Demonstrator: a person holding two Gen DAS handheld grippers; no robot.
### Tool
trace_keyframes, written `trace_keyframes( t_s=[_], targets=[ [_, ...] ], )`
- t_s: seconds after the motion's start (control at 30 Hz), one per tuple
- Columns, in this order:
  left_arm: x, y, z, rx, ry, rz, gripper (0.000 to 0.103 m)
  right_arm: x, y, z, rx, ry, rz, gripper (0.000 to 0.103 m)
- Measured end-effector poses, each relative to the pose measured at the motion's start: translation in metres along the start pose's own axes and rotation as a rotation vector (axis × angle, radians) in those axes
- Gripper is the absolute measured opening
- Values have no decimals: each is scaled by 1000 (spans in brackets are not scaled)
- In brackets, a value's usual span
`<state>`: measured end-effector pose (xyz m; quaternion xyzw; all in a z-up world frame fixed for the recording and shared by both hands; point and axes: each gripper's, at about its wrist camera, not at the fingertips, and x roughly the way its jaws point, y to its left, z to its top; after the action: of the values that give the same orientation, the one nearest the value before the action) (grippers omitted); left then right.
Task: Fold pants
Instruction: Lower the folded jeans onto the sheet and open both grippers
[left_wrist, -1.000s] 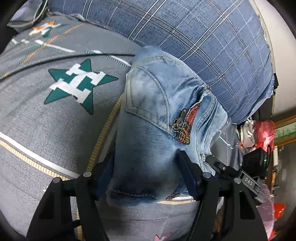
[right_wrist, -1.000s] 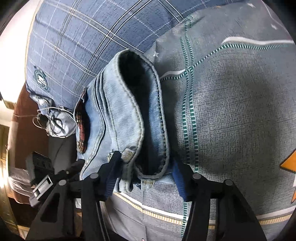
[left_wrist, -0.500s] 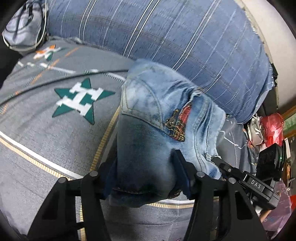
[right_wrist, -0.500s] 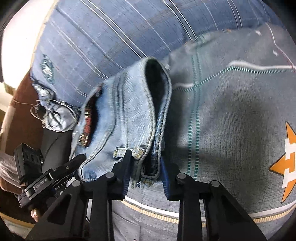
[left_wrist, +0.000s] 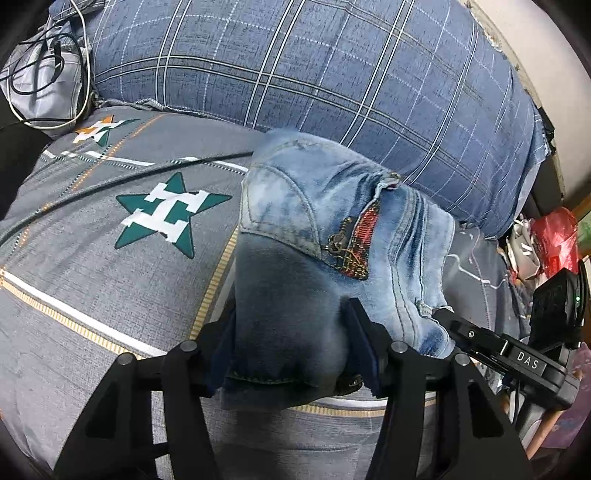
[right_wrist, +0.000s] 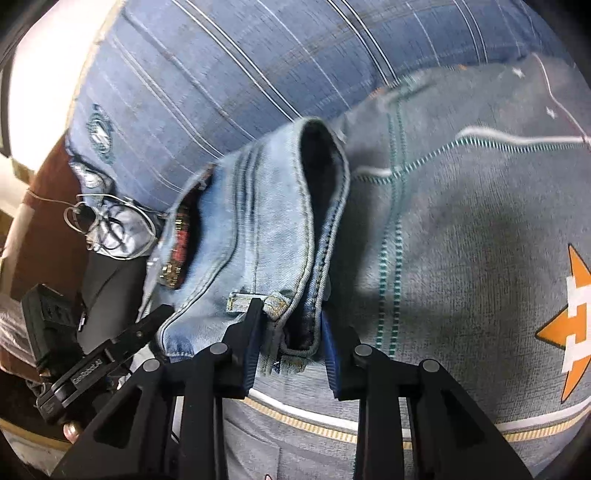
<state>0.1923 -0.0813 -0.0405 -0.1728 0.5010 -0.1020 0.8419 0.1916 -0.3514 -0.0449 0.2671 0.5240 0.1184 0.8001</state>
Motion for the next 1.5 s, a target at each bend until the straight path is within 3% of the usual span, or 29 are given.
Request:
trace_keyframes(
  t_s=[0.17, 0.33, 0.43, 0.5, 0.73, 0.8, 0.93, 1.03, 1.1, 1.17, 1.23, 1.3, 1.37, 1.5],
  targets=[
    [3, -6, -1, 27, -2, 30, 58, 10, -9, 2, 36, 41, -26, 30],
    [4, -2, 1, 10, 7, 30, 60, 7, -11, 4, 66, 18, -4, 40],
    [2, 0, 3, -4, 12, 28, 63, 1, -14, 5, 98, -15, 29, 53],
    [-1, -1, 3, 3, 2, 36, 66, -8, -14, 6, 108, -75, 36, 72],
    [-24, 1, 29, 49, -114, 51, 86, -27, -16, 24, 141, -220, 110, 85],
    [-14, 6, 48, 32, -67, 12, 88, -23, -14, 39, 122, -233, 120, 90],
    [21, 16, 87, -16, 80, -137, 88, 12, -29, 81, 153, -188, 134, 91],
    [44, 30, 91, -108, 136, -216, 87, 43, -34, 87, 163, -98, 179, 79],
    [54, 32, 92, -127, 151, -210, 84, 56, -26, 89, 117, -45, 130, 62],
    [65, 34, 95, -151, 172, -229, 82, 64, -23, 90, 102, -28, 76, 54],
    [69, 37, 94, -191, 183, -249, 75, 70, -24, 90, 105, -13, 47, 45],
    [60, 33, 93, -171, 168, -234, 57, 67, -21, 90, 87, -21, 53, 30],
    [44, 30, 92, -155, 141, -214, 47, 60, -11, 88, 54, -46, 51, 24],
    [15, 36, 88, -157, 80, -228, 46, 46, 13, 90, -11, -105, 107, 21]
  ],
)
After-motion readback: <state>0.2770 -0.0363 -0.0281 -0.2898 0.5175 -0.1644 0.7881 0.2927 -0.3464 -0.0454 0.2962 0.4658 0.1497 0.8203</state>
